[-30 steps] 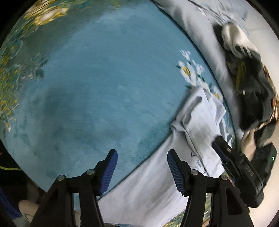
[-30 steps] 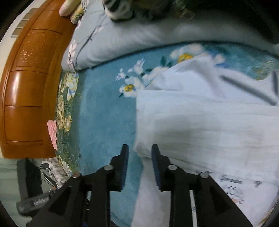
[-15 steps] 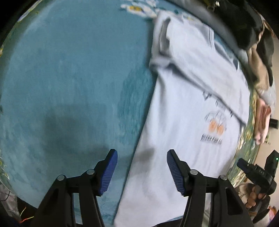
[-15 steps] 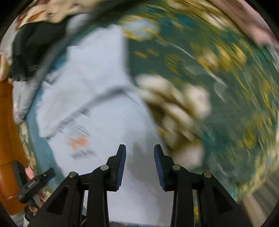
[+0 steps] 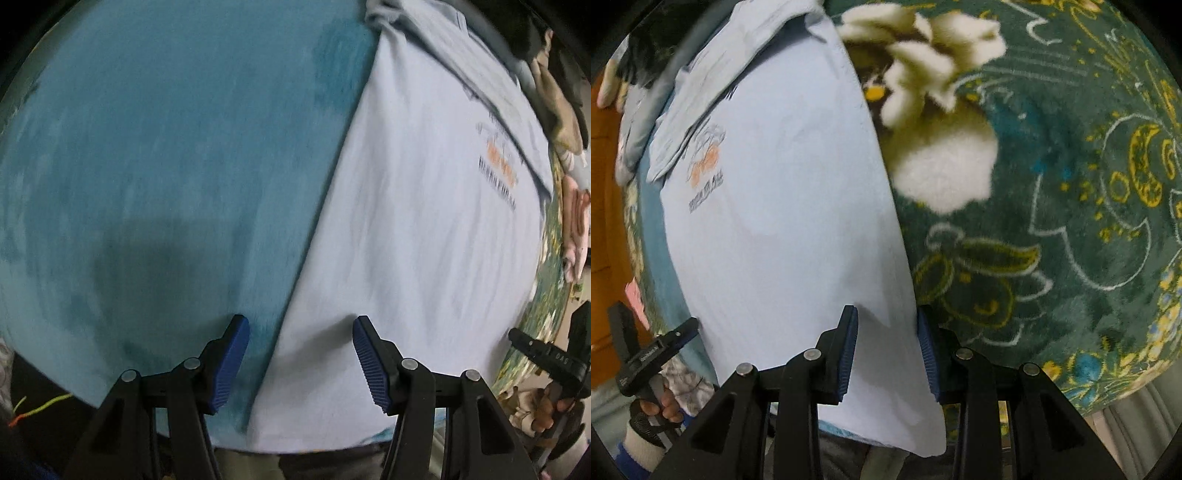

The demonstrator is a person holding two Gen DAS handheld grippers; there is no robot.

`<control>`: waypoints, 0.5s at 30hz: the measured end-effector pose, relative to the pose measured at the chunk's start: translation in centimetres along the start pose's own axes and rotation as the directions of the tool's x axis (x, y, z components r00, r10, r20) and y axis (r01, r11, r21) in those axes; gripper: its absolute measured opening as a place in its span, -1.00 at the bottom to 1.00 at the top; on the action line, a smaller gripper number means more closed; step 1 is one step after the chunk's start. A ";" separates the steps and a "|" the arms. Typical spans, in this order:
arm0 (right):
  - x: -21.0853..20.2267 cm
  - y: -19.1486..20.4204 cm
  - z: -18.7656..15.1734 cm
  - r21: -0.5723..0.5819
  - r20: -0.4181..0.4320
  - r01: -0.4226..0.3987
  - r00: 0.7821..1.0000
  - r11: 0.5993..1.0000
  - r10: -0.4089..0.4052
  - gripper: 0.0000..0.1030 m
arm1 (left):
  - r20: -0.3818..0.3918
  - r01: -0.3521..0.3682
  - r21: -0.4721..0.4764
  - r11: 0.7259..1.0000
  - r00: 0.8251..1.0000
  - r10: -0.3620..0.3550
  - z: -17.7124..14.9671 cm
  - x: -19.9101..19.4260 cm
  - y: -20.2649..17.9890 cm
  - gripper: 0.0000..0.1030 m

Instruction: Fold clothes

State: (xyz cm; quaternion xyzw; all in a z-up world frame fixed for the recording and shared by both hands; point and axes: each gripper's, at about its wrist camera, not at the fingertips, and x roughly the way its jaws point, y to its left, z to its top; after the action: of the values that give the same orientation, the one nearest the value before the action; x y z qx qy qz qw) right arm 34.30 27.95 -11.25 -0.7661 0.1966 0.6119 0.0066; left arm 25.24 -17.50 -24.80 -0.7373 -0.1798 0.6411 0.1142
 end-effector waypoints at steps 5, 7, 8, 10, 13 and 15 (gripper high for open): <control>0.7 -0.5 -1.3 -0.036 -0.030 -0.009 1.000 0.999 0.008 -0.34 | 0.017 -0.035 0.018 0.999 0.999 0.034 -2.3 0.0 0.0 0.16; 0.7 -0.6 -1.5 -0.033 -0.032 -0.010 0.999 0.999 0.009 -0.35 | 0.019 -0.053 0.021 0.998 0.998 0.053 -2.8 0.1 0.1 -0.12; 0.7 -0.6 -1.7 -0.032 -0.032 -0.010 0.999 0.999 0.009 -0.39 | 0.017 -0.068 0.025 0.997 0.998 0.067 -3.0 0.1 0.1 -0.23; 0.7 -0.7 -1.9 -0.029 -0.034 -0.011 0.999 1.000 0.010 -0.67 | 0.011 -0.057 0.029 0.998 0.998 0.056 -3.4 0.1 0.1 -0.80; 0.2 -0.6 -1.9 -0.027 -0.033 -0.023 0.999 0.999 0.022 -0.92 | 0.022 -0.050 0.041 0.998 0.999 0.050 -3.9 -0.2 0.0 -0.94; -0.5 -0.7 -1.9 -0.020 -0.023 -0.049 0.999 0.999 0.049 -0.95 | 0.037 -0.035 0.031 0.999 0.999 0.034 -4.1 -0.7 0.0 -0.94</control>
State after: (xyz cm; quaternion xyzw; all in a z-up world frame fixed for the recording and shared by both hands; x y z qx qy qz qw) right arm 36.19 28.26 -10.49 -0.7680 0.2091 0.6051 -0.0185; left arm 29.16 -17.57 -23.56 -0.7267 -0.1590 0.6590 0.1116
